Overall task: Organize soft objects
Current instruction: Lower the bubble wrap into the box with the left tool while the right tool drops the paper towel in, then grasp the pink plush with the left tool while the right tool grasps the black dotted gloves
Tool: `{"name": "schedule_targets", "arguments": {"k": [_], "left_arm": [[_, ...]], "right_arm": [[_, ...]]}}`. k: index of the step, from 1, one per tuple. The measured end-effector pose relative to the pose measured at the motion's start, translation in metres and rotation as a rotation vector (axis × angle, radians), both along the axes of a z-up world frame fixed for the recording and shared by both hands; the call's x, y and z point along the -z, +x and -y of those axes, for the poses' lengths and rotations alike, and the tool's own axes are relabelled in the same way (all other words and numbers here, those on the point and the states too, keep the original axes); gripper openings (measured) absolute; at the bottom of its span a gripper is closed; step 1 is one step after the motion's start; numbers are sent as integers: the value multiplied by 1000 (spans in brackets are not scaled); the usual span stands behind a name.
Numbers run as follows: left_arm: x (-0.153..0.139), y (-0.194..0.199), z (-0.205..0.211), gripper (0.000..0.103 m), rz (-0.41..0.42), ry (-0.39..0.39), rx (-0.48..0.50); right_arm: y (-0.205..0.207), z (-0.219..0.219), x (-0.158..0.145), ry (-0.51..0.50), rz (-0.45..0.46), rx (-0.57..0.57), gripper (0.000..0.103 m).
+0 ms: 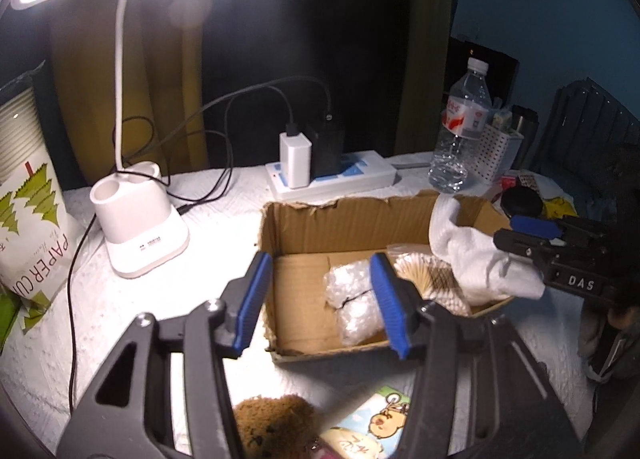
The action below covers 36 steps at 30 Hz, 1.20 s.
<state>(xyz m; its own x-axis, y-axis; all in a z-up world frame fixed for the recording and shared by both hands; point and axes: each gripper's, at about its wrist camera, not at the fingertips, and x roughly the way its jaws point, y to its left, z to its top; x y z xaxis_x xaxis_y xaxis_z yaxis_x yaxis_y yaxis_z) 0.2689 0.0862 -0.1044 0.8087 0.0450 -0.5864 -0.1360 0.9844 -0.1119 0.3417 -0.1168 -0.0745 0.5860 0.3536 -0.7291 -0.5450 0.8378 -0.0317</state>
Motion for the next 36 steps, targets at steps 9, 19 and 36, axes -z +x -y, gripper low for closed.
{"name": "schedule_targets", "arguments": {"k": [9,19,36], "left_arm": [[-13,-29,7,64,34,-6,7],[-21,-67,18,64,55,3,32],[-2,-115,34,65,26,0,60]], "right_arm": [[-32,2,-25,14,37,-23,48],[-76,3,-42,36,60,-44,49],[-137,-2,-31,50,27,-86,54]]}}
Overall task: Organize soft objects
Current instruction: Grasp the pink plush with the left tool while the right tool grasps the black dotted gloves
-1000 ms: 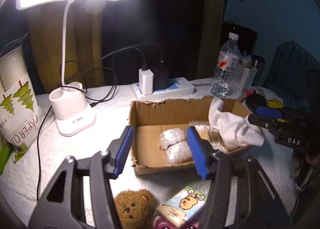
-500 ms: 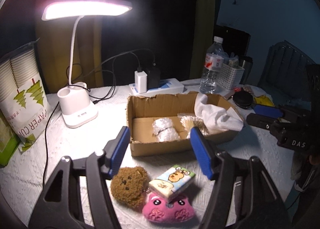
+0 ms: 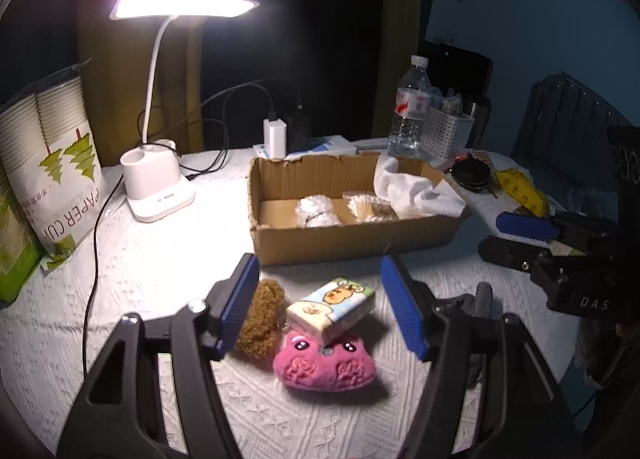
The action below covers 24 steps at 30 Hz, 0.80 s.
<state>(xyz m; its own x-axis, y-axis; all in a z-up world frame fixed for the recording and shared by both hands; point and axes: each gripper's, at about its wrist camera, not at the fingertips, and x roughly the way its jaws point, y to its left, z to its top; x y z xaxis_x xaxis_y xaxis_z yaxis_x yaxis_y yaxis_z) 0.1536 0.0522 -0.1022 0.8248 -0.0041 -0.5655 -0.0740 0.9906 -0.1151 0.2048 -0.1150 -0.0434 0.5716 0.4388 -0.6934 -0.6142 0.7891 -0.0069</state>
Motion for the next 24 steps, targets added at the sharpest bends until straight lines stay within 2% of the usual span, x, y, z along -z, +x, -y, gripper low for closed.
{"name": "schedule_targets", "arguments": {"k": [12,13,14,16,24], "left_arm": [[40,-15,6,66,-92,-11,14],[44,-14,7,69,-101,-13,16],[48,-14,7,78,-112,-17,19],[53,-14,7,84,-119,-31,25],[64,-3,5,85,-155,-51,21]], "right_arm": [[-17,17,38,-15,-79,26,54],[-17,18,41,-16,-85,29,54],[-18,20,44,-18,-93,31,54],[-19,23,50,-21,-107,36,54],[-15,33,67,-33,-152,64,61]]}}
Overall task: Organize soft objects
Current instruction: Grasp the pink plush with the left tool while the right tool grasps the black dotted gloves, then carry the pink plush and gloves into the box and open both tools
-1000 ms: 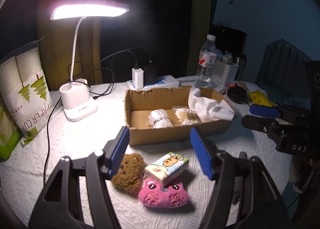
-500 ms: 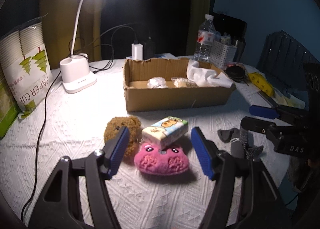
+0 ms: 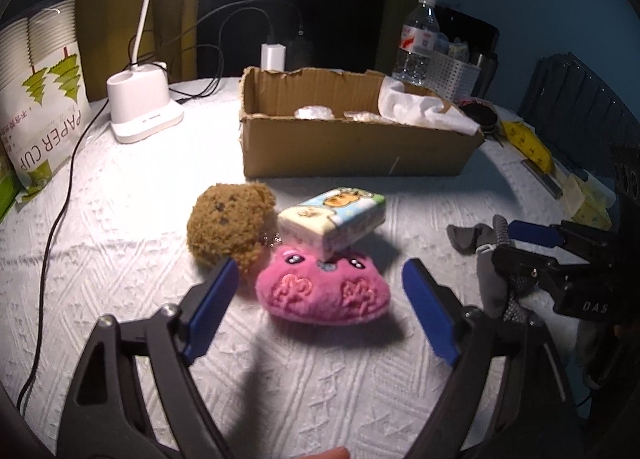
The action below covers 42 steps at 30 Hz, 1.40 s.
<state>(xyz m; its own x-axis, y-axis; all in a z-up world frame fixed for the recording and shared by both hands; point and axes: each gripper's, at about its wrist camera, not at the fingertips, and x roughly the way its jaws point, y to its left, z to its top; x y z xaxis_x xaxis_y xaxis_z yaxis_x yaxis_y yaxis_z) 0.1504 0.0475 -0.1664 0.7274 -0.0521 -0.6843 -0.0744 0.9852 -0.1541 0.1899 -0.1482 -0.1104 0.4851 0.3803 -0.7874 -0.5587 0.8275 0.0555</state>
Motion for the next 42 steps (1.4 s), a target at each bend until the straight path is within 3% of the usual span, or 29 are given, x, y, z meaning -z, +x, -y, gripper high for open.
{"name": "schedule_targets", "arguments": {"k": [12,19,21,28,30,35,42], "left_arm": [[27,22,8,85,-122,7,34],[26,27,20,81,-126,52,65],[24,26,23,72,-124,62,73],[19,22,38,69,-98,94,114],[16,18,42,69,-89,93,127],[3,8,50,69,-62,78,153],[-25,-4,52,69,6,54,170]], "right_arm": [[4,-4,21,-14,-43,-5,67],[2,-7,22,-24,-25,-21,67],[-1,-10,23,-41,-11,-38,64],[-9,-19,23,-53,11,-112,47],[-11,-18,22,-36,17,-111,38],[-8,-9,16,26,5,-89,27],[-5,5,3,110,-19,-68,27]]}}
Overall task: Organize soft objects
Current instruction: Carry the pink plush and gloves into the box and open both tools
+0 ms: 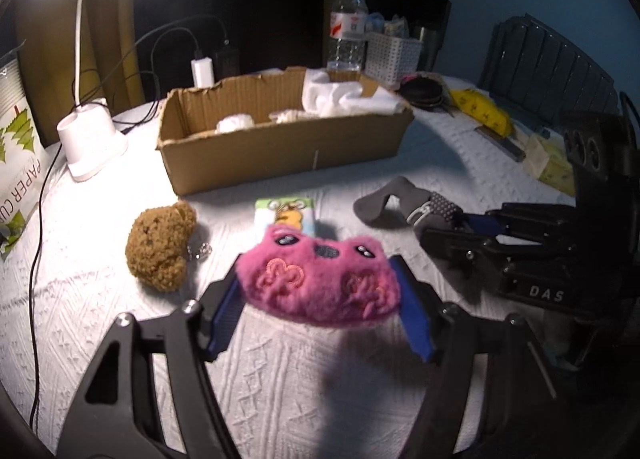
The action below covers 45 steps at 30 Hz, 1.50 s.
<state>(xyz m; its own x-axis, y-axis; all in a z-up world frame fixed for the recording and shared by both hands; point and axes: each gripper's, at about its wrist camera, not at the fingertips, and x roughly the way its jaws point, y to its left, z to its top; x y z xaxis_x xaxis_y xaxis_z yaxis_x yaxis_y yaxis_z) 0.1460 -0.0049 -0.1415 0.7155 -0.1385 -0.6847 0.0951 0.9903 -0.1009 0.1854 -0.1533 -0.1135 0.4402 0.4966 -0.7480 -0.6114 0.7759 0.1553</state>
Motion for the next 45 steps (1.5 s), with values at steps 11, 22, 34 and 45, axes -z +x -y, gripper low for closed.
{"name": "schedule_targets", "arguments": {"k": [11,22,34,45], "left_arm": [[-27,4,-15,69,61,-19,-24],[-52,24,-32,70,126,-27,-28],[-71,49,-57,70,181,-35,-46],[-67,76,-73,70,181,-46,-71]], "right_arm": [[0,6,-34,46,54,9,27],[15,-14,-63,51,110,-21,27],[41,-49,-82,48,143,-73,27],[75,-75,-84,46,154,-98,27]]}}
